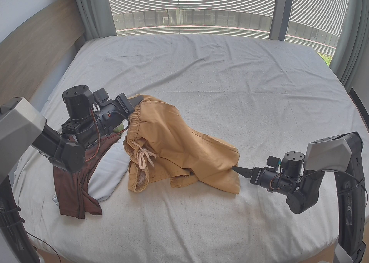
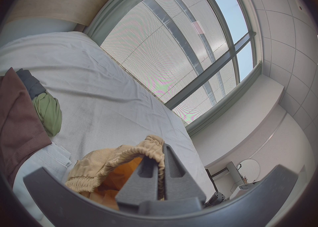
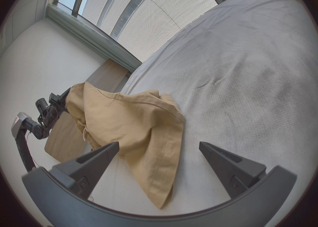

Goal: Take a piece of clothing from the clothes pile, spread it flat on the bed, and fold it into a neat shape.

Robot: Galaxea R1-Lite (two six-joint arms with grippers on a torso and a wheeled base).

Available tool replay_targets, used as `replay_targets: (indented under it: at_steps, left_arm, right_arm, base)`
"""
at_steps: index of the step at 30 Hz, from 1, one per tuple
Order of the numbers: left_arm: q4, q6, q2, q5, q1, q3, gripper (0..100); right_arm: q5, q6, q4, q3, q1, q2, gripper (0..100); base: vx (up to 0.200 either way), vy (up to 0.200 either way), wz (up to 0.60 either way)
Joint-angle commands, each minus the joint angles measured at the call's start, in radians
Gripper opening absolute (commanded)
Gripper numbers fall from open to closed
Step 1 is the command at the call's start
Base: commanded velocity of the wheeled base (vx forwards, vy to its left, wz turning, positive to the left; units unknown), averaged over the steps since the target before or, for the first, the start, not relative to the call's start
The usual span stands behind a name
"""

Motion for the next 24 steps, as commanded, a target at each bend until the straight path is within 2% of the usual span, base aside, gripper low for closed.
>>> replay_targets:
  at_steps: [1, 5, 6, 12, 19, 24]
  left_arm:
    - [-0.009, 0.0, 0.0, 0.0, -0.001, 0.001, 0]
    - [-0.023, 0.0, -0.001, 0.0, -0.001, 0.009, 0]
    - [-0.032, 0.0, -0.003, 0.0, -0.001, 0.016, 0]
    - [-0.043, 0.0, -0.006, 0.0, -0.001, 0.018, 0]
    - [-0.059, 0.0, -0.003, 0.0, 0.001, 0.027, 0]
    - [-0.073, -0.002, 0.003, 0.0, 0.001, 0.029, 0]
  right_arm:
    - [0.001, 0.059, 0.007, -0.088, 0.008, 0.055, 100]
    - [0.001, 0.08, 0.095, -0.171, 0.005, 0.065, 100]
    - [0.001, 0.093, 0.162, -0.225, 0.002, 0.067, 100]
    - [0.001, 0.123, 0.237, -0.351, 0.005, 0.095, 100]
    - [0.003, 0.205, 0.221, -0.381, 0.027, 0.102, 100]
    - [0.012, 0.292, 0.121, -0.318, 0.027, 0.07, 100]
  base:
    - [0.0, 0.0, 0.0]
    - [0.0, 0.0, 0.0]
    - [0.0, 0.0, 0.0]
    - [0.0, 0.0, 0.0]
    - [0.0, 0.0, 0.0]
    - [0.0, 0.0, 0.0]
